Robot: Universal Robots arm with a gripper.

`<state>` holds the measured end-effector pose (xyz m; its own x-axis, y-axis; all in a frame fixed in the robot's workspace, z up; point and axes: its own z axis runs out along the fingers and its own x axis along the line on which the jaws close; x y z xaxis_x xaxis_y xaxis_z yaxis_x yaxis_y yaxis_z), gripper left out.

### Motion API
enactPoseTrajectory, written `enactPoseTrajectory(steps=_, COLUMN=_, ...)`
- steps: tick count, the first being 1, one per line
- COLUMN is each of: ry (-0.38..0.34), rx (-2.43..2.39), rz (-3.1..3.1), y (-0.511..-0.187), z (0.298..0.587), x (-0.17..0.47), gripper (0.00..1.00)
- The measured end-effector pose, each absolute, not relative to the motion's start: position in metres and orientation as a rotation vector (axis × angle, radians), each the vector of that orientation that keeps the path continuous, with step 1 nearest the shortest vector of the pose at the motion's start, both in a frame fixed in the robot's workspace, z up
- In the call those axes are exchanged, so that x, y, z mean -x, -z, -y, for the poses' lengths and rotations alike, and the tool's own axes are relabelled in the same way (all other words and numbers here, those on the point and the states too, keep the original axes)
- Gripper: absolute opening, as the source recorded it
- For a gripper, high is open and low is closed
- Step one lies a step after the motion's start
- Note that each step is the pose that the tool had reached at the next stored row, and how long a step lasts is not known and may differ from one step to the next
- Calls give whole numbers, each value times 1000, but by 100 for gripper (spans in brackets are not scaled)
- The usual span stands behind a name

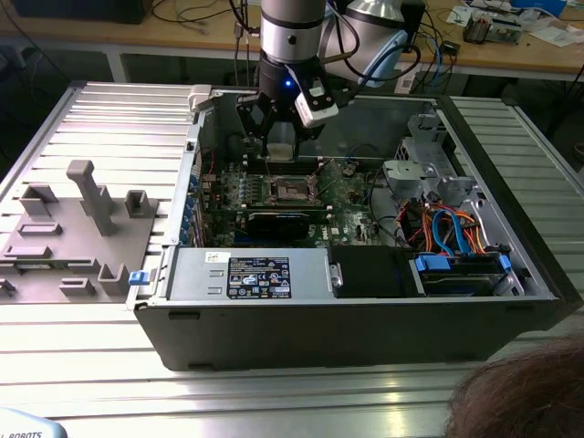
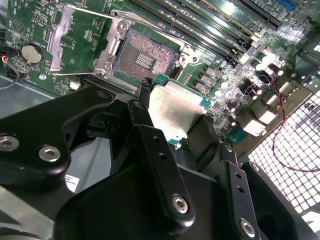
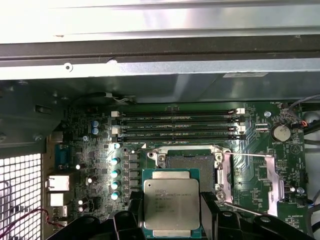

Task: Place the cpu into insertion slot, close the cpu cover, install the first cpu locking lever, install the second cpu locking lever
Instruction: 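Place the cpu into insertion slot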

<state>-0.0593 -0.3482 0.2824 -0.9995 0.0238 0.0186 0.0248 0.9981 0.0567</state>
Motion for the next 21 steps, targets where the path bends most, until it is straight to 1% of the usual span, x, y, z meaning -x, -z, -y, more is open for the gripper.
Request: enactPoseTrajectory(steps=21, ry=89, rx=38, rz=3122, y=-278, z=348, x=59, gripper=54)
